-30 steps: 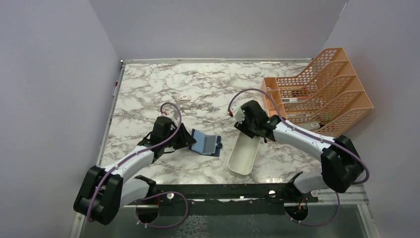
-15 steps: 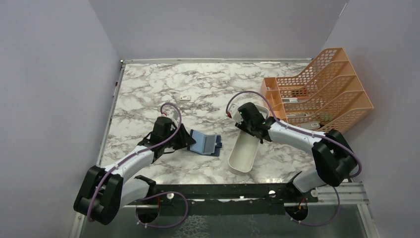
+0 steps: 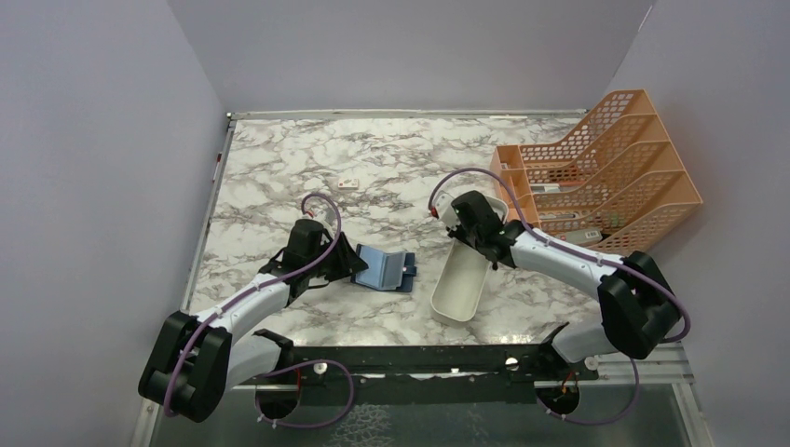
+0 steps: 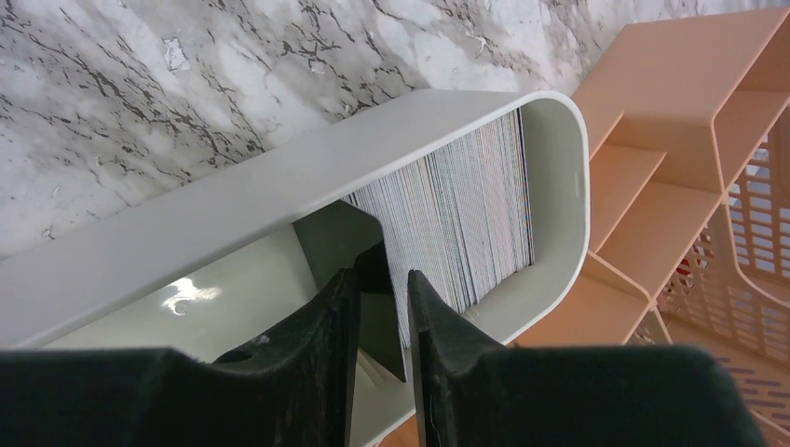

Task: Put the credit cards into the card holder
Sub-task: Pick up the credit card from the storage box.

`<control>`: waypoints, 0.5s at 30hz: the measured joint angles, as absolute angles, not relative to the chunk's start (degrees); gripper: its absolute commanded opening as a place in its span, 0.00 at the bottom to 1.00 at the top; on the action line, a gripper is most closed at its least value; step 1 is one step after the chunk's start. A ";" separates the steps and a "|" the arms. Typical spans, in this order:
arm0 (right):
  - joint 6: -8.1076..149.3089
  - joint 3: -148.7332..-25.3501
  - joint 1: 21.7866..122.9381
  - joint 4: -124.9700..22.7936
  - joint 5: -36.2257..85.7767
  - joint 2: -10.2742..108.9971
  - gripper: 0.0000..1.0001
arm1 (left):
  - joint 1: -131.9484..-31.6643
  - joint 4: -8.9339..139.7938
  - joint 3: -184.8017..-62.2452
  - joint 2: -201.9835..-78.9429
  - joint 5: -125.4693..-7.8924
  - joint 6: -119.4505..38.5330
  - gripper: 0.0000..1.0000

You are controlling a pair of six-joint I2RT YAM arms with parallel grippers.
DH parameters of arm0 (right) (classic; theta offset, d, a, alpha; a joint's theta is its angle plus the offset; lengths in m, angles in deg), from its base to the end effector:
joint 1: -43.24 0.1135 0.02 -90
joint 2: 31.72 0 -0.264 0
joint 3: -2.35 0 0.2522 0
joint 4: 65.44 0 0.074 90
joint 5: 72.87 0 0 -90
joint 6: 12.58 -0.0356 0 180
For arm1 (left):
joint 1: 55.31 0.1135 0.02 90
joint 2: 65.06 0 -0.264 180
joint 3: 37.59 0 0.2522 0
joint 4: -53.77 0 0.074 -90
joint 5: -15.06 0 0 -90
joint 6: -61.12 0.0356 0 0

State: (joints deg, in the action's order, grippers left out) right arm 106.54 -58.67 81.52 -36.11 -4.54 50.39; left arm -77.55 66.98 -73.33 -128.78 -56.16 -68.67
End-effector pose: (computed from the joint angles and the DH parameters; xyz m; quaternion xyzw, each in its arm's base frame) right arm 0.2337 0.1677 0.2017 -0.4598 0.8042 -0.1498 0.3456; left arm 0.1872 -0.0889 0.1610 -0.0704 0.8982 -0.3374 0.2728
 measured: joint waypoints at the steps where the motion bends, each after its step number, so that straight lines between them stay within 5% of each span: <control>1: 106.39 -58.67 81.52 -36.09 -4.56 50.39 0.25 | -77.55 67.00 -73.33 -128.78 -56.16 -68.67 0.40; 7: 105.73 -58.70 81.52 -35.50 -4.41 49.91 0.07 | -77.55 67.04 -73.53 -128.78 -56.16 -68.67 0.40; 15: 102.74 -62.39 81.50 -27.37 1.71 48.16 0.01 | -77.55 67.19 -73.86 -128.76 -56.29 -68.74 0.36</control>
